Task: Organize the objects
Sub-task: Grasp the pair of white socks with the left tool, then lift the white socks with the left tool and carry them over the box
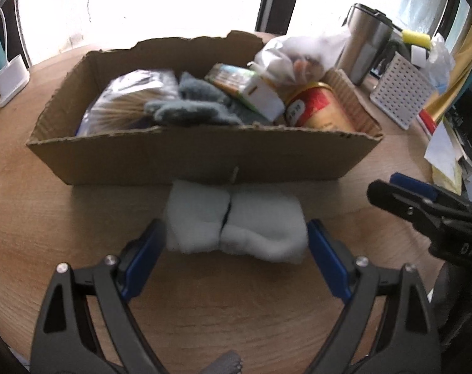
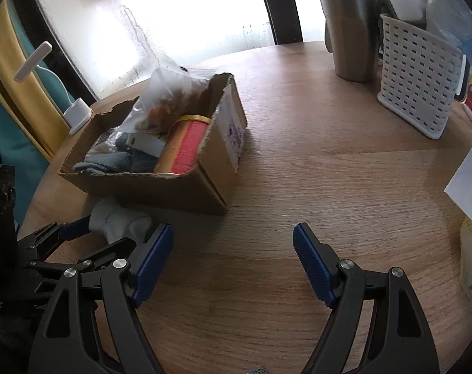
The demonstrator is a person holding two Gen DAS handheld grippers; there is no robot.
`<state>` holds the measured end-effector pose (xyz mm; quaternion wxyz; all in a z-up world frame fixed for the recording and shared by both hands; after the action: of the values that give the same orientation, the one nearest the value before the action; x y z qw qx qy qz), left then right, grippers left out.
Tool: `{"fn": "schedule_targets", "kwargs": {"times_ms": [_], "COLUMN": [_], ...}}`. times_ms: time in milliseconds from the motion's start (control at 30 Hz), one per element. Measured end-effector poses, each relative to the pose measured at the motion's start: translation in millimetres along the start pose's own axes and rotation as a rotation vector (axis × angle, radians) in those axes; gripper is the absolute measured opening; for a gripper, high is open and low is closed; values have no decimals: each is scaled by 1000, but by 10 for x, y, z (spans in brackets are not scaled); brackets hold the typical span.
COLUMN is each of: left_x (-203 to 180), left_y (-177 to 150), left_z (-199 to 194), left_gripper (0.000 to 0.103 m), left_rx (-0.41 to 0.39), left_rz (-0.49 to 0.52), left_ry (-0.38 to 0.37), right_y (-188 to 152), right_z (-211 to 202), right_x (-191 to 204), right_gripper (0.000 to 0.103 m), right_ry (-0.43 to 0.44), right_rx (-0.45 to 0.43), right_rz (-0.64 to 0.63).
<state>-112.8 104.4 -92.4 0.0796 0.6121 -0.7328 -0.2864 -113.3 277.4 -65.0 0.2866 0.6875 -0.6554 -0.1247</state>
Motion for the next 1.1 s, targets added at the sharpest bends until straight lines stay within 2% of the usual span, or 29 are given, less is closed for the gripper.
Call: {"fn": "schedule_targets", "kwargs": {"times_ms": [233, 500, 700, 1100], "left_x": [8, -3, 29, 159], "left_y": [6, -8, -63, -202], "left_z": [84, 57, -49, -309], "left_gripper": [91, 90, 78, 72], "left_rx": [18, -9, -33, -80], "left_rz": [11, 27, 39, 42], "left_ry": [23, 14, 4, -30], "right_y": [17, 33, 37, 27], "right_z": [55, 64, 42, -53], "right_x": [-52, -55, -7, 209], "right_gripper": [82, 82, 82, 82], "right_ry": [5, 2, -5, -11], "right_rx": [8, 8, 4, -6], "right_rz": [6, 9, 1, -30]}}
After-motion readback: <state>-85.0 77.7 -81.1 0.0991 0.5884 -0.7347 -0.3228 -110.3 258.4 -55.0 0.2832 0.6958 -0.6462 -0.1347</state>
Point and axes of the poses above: each gripper's, at about its wrist camera, not at the fingertips, and z roughly the way its jaws point, x to its left, y to its top, the point moved 4 cm from there along z, roughly the way its jaws point, and after that the axes turned 6 degrees about -y, right-handed, at the moved point
